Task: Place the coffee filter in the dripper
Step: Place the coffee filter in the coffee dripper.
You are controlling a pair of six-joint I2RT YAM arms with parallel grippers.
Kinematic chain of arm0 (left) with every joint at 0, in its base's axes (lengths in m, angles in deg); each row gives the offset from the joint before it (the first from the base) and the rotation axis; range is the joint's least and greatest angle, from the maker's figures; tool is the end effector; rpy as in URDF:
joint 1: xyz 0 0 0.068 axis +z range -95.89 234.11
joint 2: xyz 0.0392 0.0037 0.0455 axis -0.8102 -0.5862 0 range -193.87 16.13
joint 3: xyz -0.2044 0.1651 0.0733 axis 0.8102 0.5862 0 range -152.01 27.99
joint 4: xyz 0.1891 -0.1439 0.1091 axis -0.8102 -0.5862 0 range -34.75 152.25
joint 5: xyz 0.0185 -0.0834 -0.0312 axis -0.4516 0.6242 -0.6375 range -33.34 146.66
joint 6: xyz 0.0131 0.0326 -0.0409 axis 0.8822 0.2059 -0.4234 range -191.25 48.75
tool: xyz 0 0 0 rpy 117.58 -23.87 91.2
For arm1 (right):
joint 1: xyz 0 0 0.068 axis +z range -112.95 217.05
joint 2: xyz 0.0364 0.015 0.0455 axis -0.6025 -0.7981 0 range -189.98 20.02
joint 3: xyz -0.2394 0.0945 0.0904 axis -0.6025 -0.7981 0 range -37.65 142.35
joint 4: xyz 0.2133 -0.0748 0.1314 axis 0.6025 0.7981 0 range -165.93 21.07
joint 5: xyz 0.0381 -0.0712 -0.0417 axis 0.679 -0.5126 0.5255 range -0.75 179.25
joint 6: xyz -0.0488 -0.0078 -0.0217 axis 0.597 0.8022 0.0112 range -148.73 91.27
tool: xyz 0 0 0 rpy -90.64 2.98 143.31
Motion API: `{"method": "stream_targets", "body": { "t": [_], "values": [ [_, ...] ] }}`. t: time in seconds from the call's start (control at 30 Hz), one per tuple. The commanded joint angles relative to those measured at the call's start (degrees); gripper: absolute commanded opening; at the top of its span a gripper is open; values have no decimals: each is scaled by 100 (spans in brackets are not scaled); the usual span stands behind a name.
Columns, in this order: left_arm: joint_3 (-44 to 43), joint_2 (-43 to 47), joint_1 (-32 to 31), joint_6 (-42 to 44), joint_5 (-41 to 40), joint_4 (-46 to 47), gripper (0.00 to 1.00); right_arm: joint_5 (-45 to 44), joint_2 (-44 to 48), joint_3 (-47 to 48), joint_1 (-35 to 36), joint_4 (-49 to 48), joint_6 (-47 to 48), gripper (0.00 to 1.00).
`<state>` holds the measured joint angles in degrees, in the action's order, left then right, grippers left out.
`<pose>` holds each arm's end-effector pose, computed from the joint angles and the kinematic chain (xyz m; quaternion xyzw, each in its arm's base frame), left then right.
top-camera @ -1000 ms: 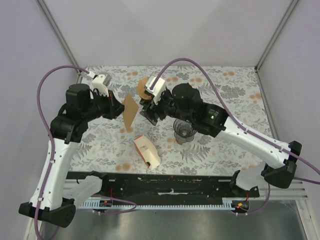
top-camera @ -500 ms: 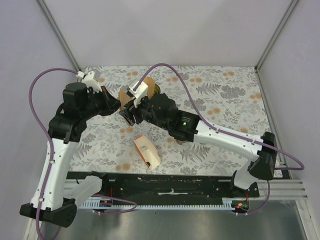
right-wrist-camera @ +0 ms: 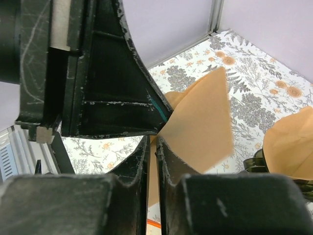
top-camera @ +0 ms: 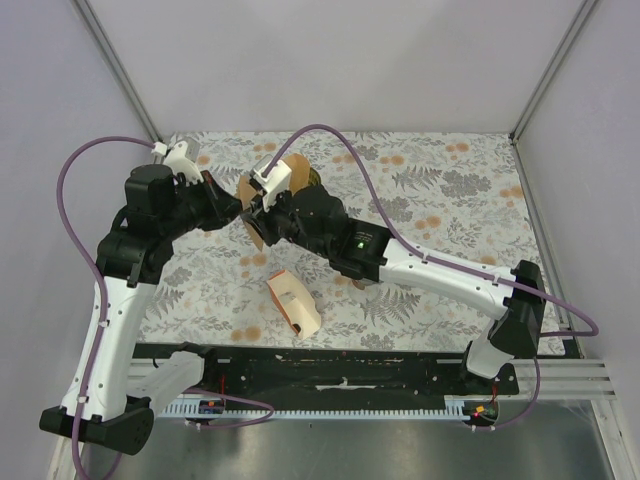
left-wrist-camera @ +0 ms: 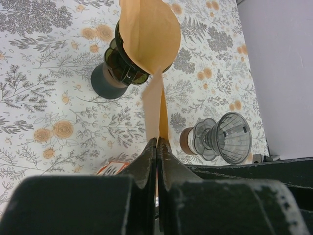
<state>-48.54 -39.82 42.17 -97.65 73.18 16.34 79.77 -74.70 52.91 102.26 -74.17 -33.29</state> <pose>0.1722 -0.0467 0.4282 -0.0290 0.8392 -0.2884 0.4601 0.1726 0.3598 0.4073 -0.3259 0.6668 0.3314 0.5825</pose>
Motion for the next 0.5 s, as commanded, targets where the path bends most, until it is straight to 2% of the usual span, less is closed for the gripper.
{"method": "stream_targets", "body": {
  "t": [0.0, 0.23, 0.33, 0.47],
  "values": [
    [-81, 48, 26, -147, 45, 161, 2, -388, 6, 181, -114, -194, 16, 14],
    [-72, 40, 34, -121, 45, 170, 2, -757, 102, 102, -149, -27, 139, 13],
    [-72, 31, 26, -103, 62, 179, 2, -644, 33, 172, -149, 8, 148, 24],
    [-81, 22, 34, -77, 80, 188, 2, -556, -178, 400, -149, 167, 113, 32]
  ]
}}
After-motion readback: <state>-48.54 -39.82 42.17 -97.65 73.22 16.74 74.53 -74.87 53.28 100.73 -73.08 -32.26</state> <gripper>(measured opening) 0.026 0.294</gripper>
